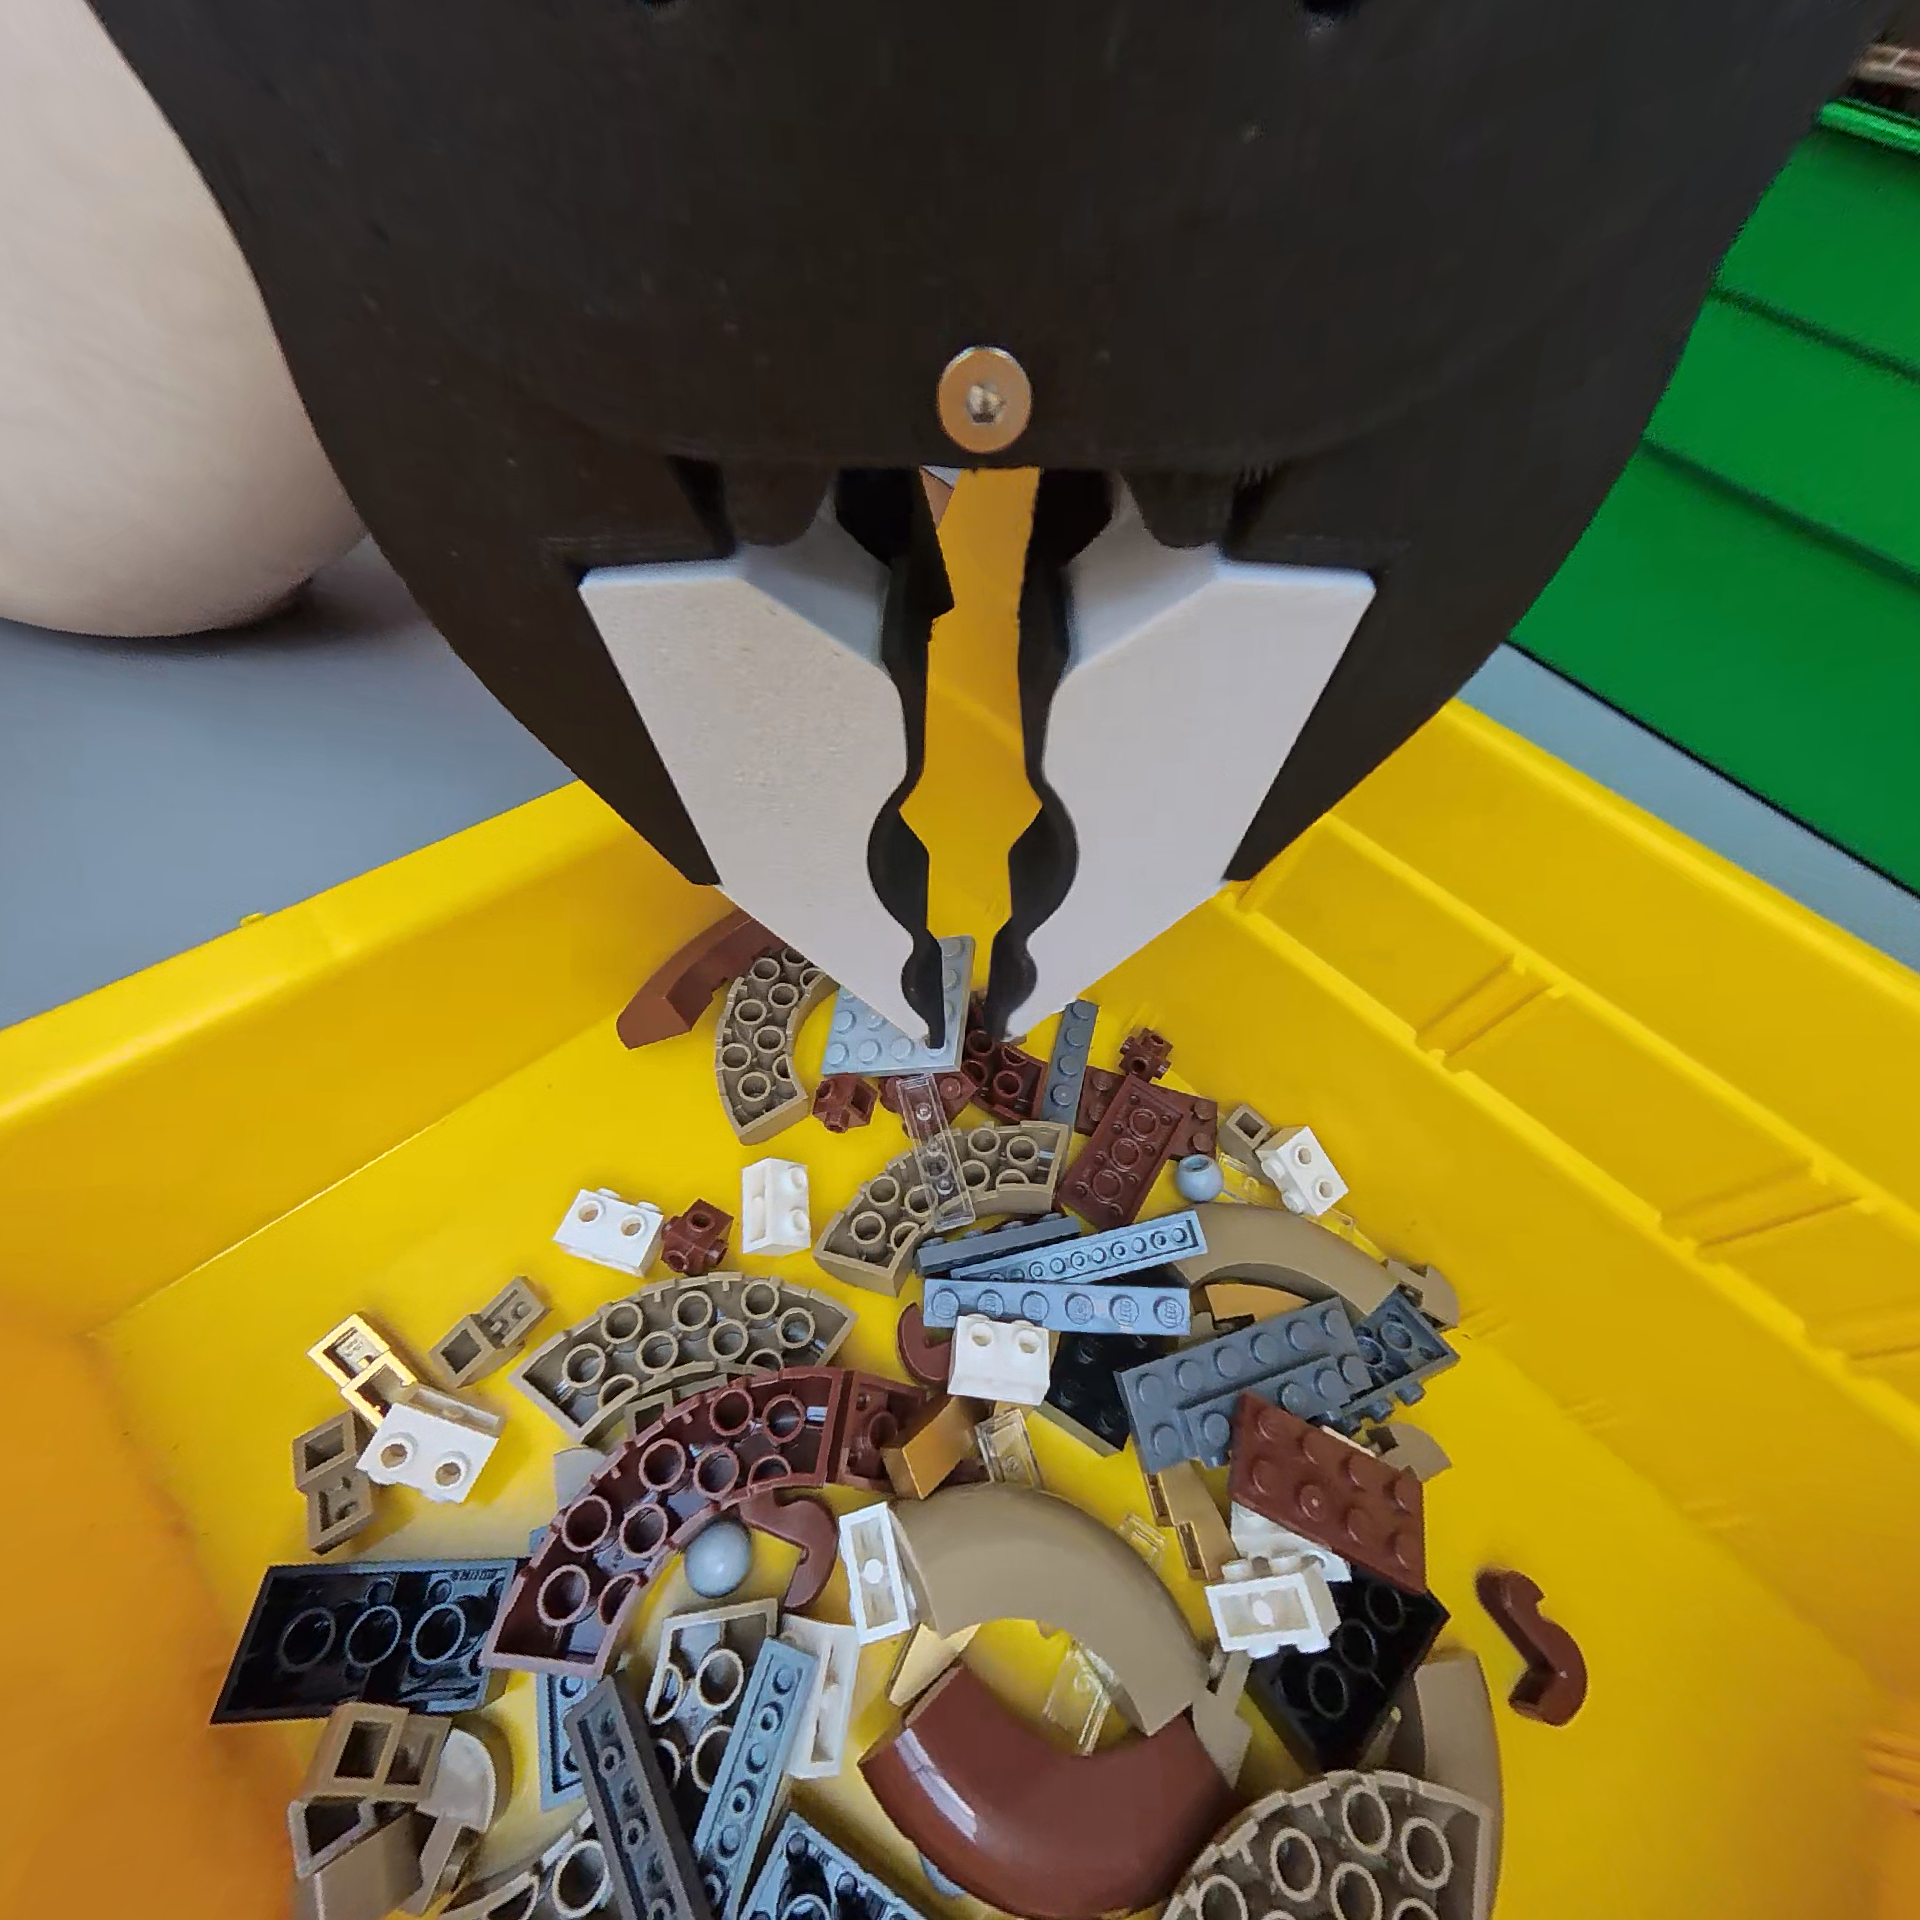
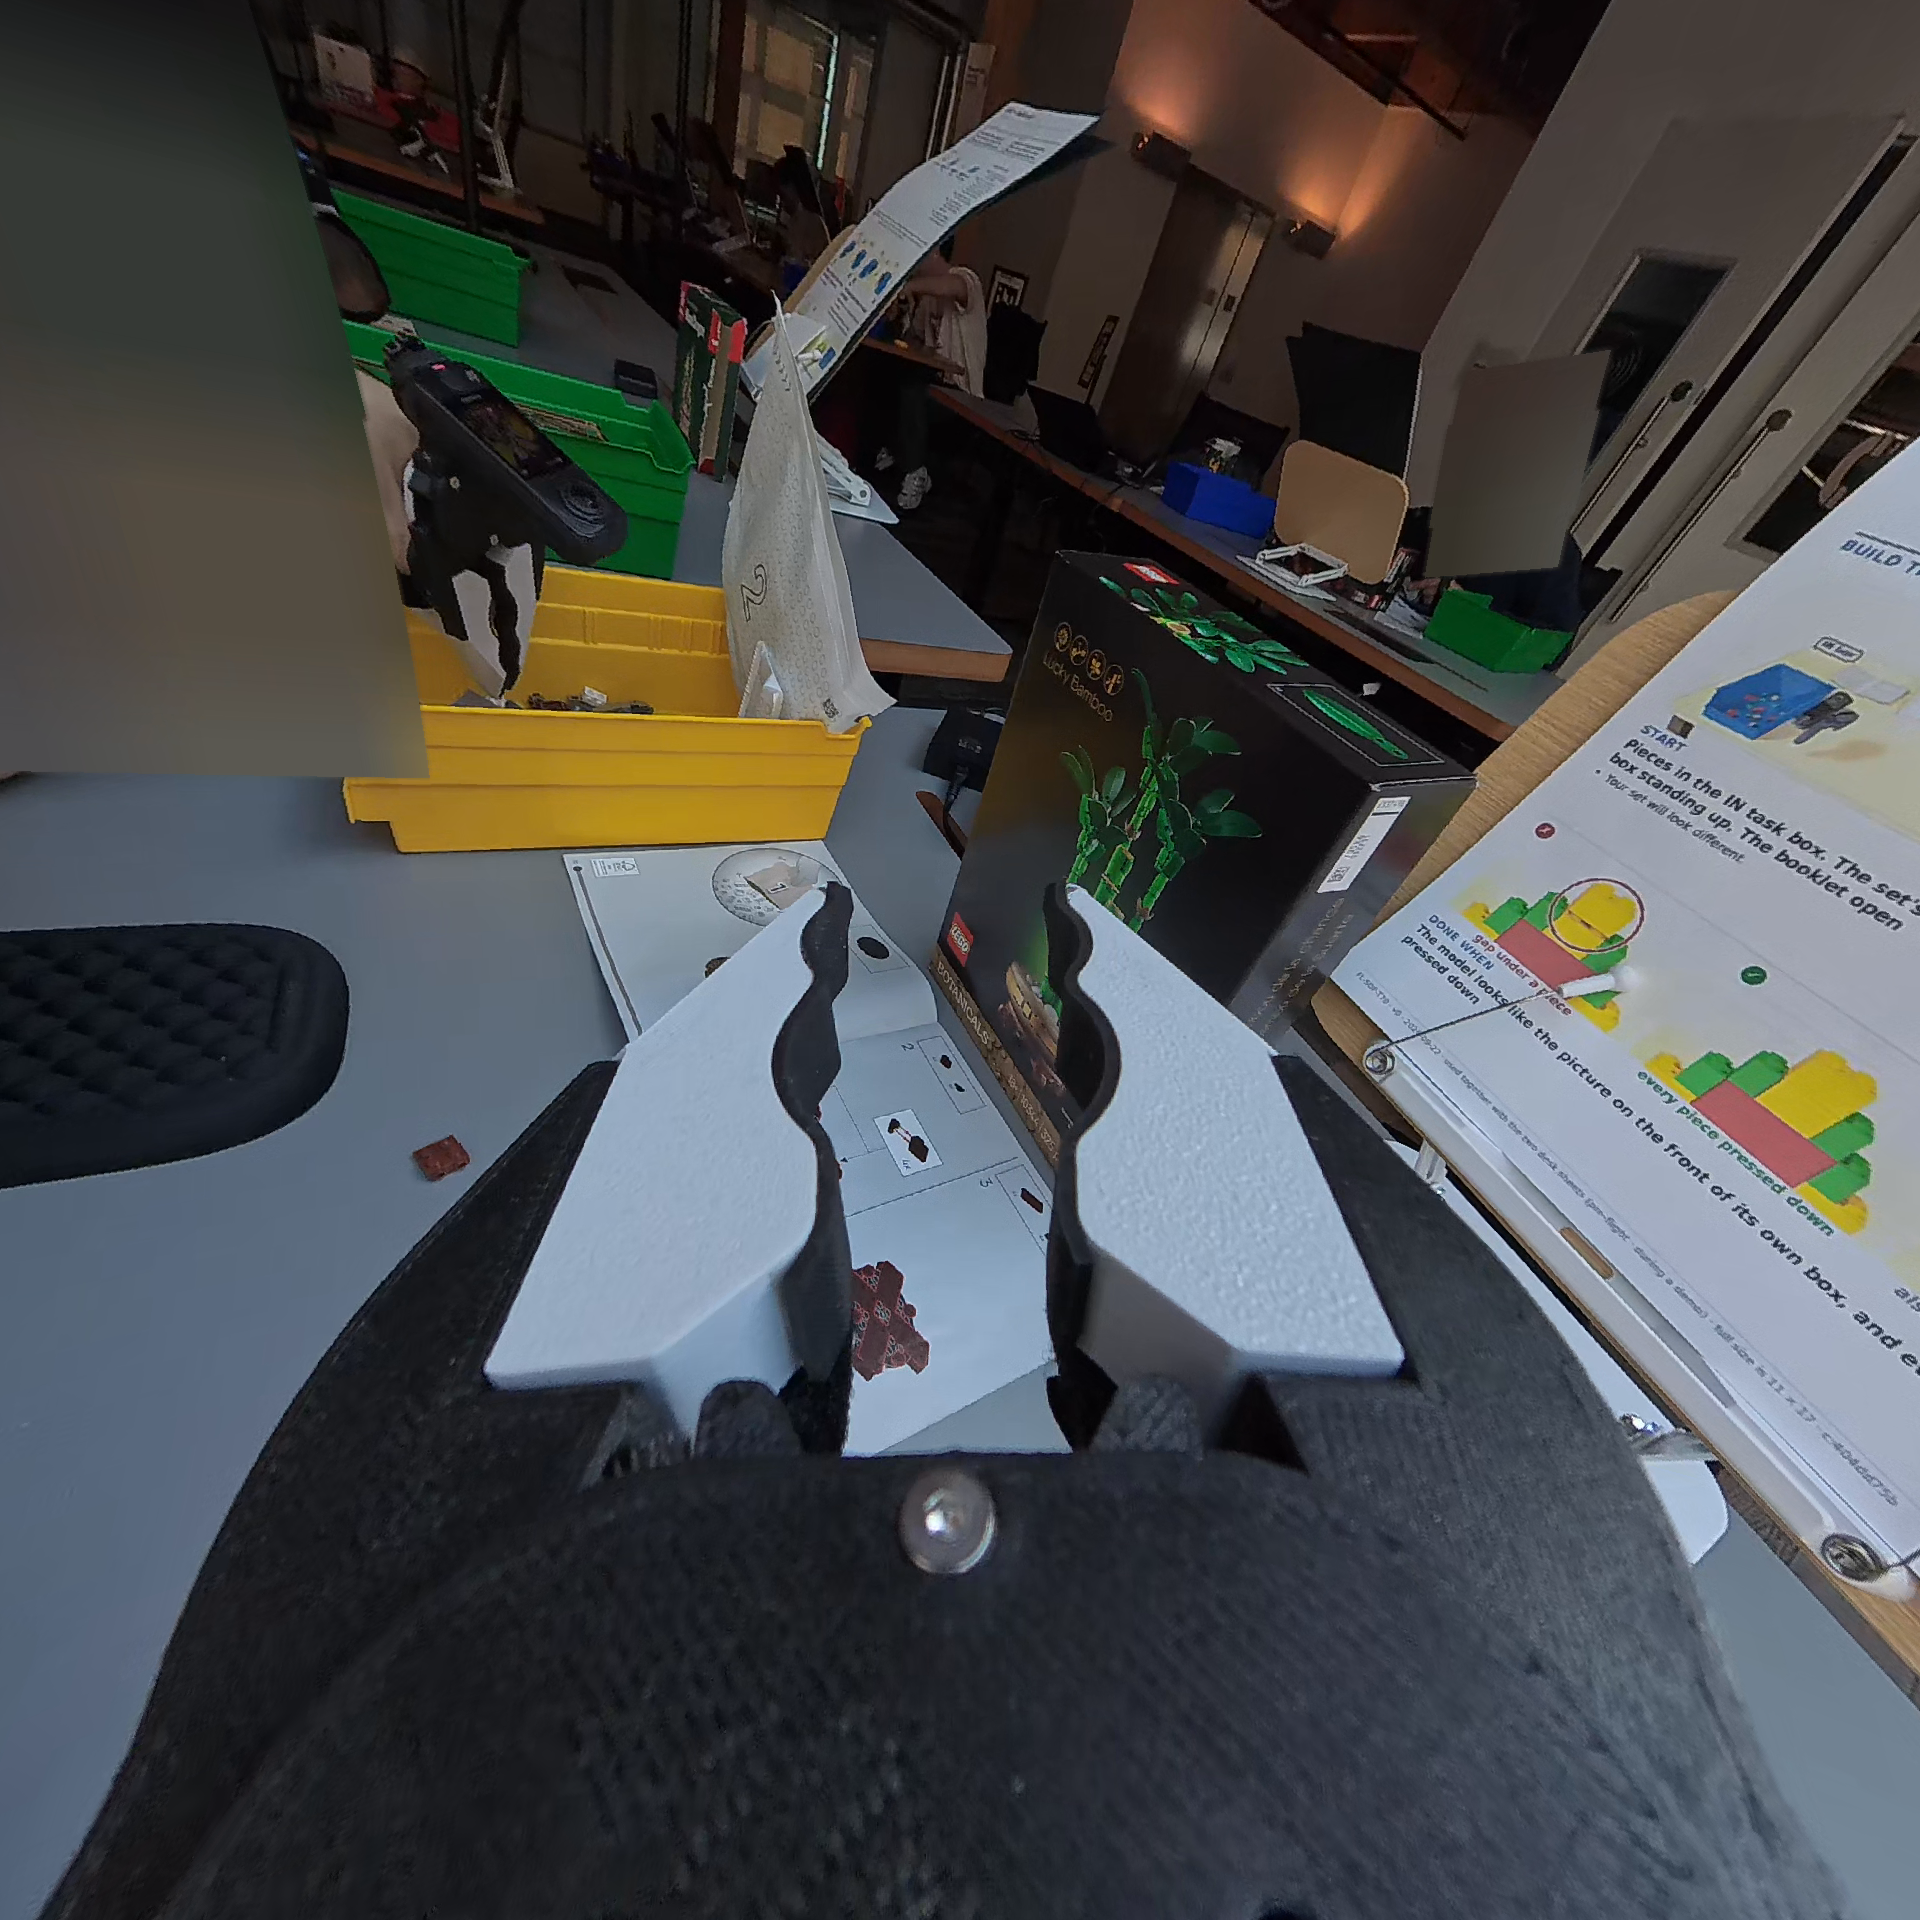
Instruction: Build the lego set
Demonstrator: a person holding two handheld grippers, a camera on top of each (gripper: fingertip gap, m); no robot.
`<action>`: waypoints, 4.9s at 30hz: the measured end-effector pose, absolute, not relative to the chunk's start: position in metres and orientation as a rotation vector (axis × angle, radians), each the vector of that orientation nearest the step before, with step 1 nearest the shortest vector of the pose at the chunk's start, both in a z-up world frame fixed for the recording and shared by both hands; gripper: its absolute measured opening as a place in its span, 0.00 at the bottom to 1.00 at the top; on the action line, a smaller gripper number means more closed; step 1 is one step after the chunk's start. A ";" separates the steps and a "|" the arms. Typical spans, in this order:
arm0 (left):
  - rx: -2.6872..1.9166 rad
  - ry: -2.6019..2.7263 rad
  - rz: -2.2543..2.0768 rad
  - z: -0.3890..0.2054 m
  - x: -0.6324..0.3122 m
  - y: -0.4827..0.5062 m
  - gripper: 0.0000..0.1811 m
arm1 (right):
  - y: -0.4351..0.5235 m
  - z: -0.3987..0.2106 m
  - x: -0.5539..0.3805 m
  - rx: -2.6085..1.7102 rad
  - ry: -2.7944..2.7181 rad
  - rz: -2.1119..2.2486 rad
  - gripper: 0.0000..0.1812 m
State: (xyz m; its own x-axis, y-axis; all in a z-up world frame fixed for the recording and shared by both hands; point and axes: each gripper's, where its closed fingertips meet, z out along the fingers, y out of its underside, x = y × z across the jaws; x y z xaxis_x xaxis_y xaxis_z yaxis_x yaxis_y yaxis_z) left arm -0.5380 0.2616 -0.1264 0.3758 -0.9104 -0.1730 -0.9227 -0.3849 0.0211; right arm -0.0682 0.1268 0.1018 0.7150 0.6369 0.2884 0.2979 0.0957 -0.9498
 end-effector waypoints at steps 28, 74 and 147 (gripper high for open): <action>-2.624 1.529 0.367 -0.133 -0.549 0.291 0.14 | 0.130 0.097 -0.066 -1.515 -0.811 0.286 0.21; -2.440 1.300 0.121 -0.126 -0.498 0.348 0.29 | 0.130 0.095 -0.064 -1.521 -0.826 0.258 0.21; -2.315 1.339 -0.307 -0.094 -0.440 0.323 0.10 | 0.142 0.117 -0.008 -1.430 -0.679 0.147 0.19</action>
